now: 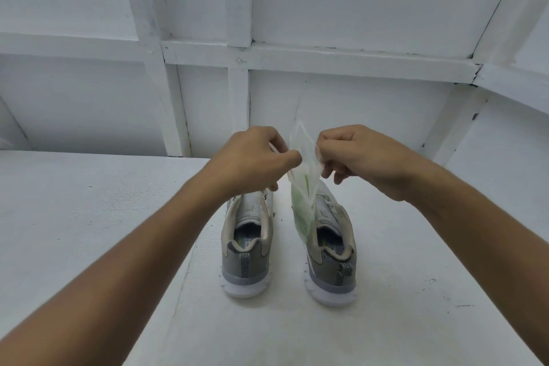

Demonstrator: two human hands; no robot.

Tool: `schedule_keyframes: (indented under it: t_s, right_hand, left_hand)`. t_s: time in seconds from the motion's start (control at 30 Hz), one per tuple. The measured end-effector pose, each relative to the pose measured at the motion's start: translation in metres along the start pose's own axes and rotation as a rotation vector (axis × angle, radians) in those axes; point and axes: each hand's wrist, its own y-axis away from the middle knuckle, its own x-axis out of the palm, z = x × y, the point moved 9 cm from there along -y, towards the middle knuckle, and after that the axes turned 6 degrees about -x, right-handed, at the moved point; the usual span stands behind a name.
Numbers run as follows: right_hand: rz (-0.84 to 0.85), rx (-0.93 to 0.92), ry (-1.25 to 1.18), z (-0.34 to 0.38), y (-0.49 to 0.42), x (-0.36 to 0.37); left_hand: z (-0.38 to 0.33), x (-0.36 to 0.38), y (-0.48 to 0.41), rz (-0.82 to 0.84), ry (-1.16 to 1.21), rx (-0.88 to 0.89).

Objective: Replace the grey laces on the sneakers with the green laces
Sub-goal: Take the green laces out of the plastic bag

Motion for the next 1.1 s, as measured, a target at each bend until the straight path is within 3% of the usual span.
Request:
schedule_keyframes:
  t_s: [0.07, 0.2, 0.3, 0.37, 0.47, 0.53, 0.6, 0.77, 0.87, 0.97, 1.1]
  right_hand:
    - [-0.038, 0.018, 0.027, -0.003, 0.001, -0.008]
    - [-0.281, 0.04, 0.245, -0.009, 0.007, -0.041]
    - [-0.338, 0.023, 0.414, -0.003, 0.008, -0.045]
    - [-0.367, -0.112, 0.51, 0.015, 0.01, -0.041]
    - [-0.352, -0.486, 0.598, 0.05, 0.021, -0.027]
    - [-0.248, -0.651, 0.624, 0.063, 0.028, -0.014]
    - [-0.132, -0.691, 0.629, 0.064, 0.03, -0.009]
    - [-0.033, -0.414, 0.688, 0.043, 0.016, -0.019]
    - [0.063, -0.274, 0.401, 0.038, 0.016, -0.017]
    - [0.271, -0.092, 0.1, 0.02, 0.02, -0.007]
    - [0.331, -0.012, 0.044, 0.001, 0.022, 0.005]
  left_hand:
    - [0.0, -0.007, -0.003, -0.042, 0.037, 0.008]
    - [0.003, -0.036, -0.004, -0.224, 0.056, 0.006]
    - [-0.007, -0.03, -0.002, -0.187, 0.126, 0.044]
    - [-0.014, -0.021, -0.002, -0.136, 0.229, 0.051]
    - [-0.021, -0.015, -0.003, -0.078, 0.369, 0.047]
    - [-0.025, -0.017, -0.002, -0.071, 0.394, 0.06]
    - [-0.029, -0.019, 0.0, -0.078, 0.4, 0.079]
    - [-0.043, -0.015, 0.015, -0.146, 0.274, 0.16]
    - [-0.056, -0.008, 0.026, -0.25, 0.097, 0.257]
    - [-0.065, -0.005, 0.034, -0.341, 0.025, 0.312]
    - [-0.086, 0.006, 0.047, -0.397, -0.082, 0.439]
